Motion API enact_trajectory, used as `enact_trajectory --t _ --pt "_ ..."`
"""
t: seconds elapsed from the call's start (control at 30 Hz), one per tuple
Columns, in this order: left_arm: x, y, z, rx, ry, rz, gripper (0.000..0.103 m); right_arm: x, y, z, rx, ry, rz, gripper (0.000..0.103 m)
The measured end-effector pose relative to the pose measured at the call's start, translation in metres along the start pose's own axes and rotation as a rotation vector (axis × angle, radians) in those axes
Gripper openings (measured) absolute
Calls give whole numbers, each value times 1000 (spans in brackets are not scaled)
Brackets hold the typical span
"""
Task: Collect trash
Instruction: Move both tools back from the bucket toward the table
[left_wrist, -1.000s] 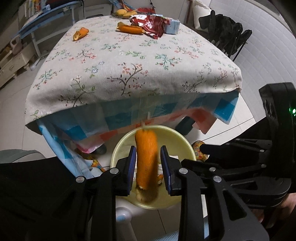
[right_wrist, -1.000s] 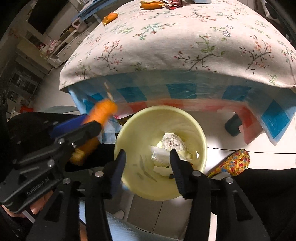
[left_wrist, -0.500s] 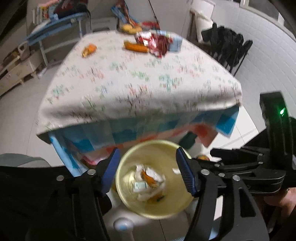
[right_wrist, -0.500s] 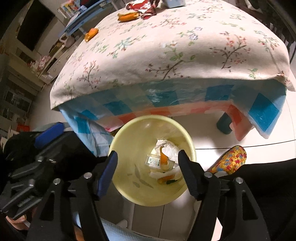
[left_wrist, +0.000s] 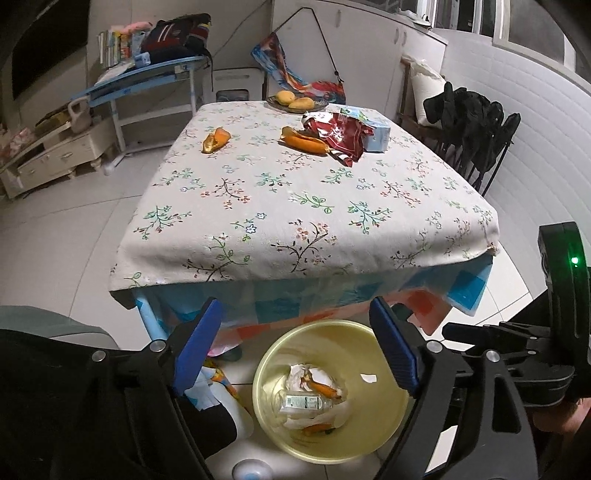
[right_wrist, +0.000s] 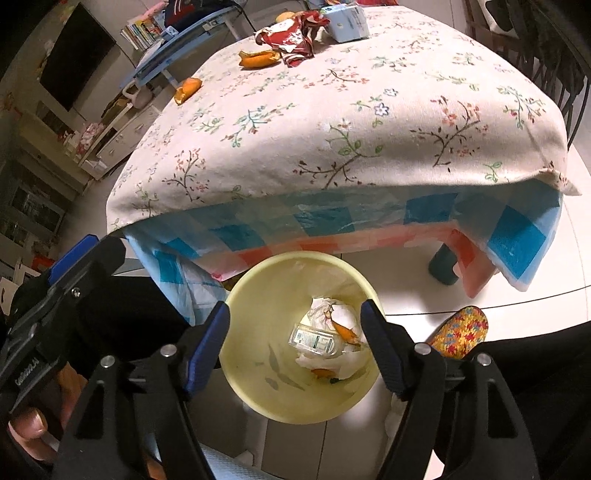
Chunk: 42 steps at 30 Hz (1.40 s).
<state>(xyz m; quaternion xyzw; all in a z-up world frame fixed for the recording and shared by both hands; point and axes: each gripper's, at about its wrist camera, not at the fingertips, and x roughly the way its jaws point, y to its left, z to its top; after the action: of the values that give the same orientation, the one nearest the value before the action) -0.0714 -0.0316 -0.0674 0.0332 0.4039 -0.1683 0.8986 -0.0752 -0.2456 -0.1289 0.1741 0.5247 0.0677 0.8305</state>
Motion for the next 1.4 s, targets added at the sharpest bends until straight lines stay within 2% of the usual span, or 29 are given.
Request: enact_trajectory --t 0.37,1.07,1.4 --pt "-3 2 1 -7 -32 36 87 -10 13 -1 -67 -61 -22 74" --pt "-4 7 2 -34 -47 57 92 -26 27 1 -135 -171 -50 75" --pt "-11 11 6 -53 -87 78 92 -32 30 2 -141 -215 -58 75"
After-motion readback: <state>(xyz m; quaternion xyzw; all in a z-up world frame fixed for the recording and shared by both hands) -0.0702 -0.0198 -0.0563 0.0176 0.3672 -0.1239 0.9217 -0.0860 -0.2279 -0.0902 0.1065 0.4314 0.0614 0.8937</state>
